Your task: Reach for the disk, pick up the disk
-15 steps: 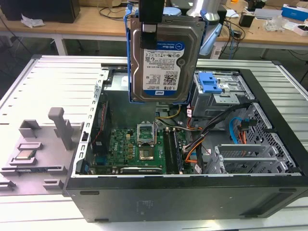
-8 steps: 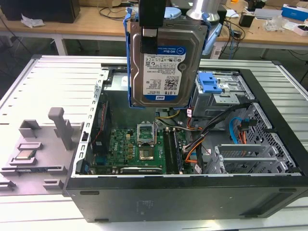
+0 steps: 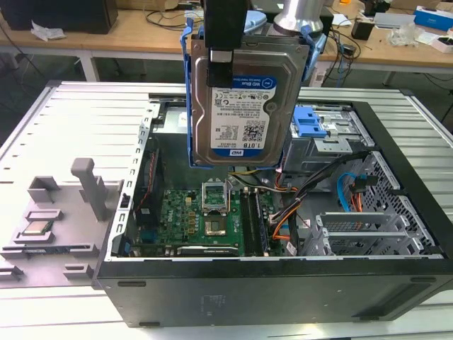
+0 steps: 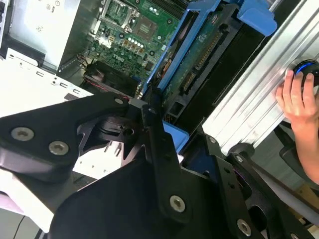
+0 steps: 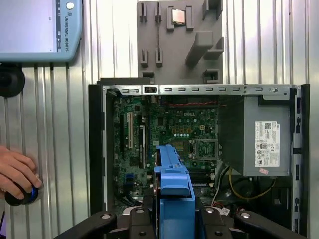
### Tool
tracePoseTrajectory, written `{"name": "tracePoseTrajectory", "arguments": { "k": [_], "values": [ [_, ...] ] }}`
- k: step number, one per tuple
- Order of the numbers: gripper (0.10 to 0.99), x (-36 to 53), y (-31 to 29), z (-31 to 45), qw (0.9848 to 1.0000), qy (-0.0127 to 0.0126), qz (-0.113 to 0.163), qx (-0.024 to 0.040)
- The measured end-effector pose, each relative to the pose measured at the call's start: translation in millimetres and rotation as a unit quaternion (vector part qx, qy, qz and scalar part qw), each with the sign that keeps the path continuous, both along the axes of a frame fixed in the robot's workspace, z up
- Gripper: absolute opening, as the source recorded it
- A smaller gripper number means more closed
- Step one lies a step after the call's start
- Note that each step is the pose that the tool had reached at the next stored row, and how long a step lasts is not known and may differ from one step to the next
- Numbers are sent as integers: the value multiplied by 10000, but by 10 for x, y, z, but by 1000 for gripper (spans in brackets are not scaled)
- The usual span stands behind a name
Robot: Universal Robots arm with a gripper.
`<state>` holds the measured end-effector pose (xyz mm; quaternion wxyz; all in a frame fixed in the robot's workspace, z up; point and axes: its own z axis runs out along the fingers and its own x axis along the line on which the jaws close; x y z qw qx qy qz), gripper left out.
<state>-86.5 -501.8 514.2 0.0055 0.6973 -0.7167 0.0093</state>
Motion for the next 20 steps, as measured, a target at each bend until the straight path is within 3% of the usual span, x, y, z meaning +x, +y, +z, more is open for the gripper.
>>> {"name": "tracePoseTrajectory", "arguments": {
  "k": [12, 16, 17, 20],
  "values": [
    [369, 0, -318, -4, 10000, 0, 0, 0],
    [369, 0, -380, -6, 10000, 0, 0, 0],
    [369, 0, -423, -11, 10000, 0, 0, 0],
    [369, 41, -428, -14, 10000, 0, 0, 0]
  ]
}}
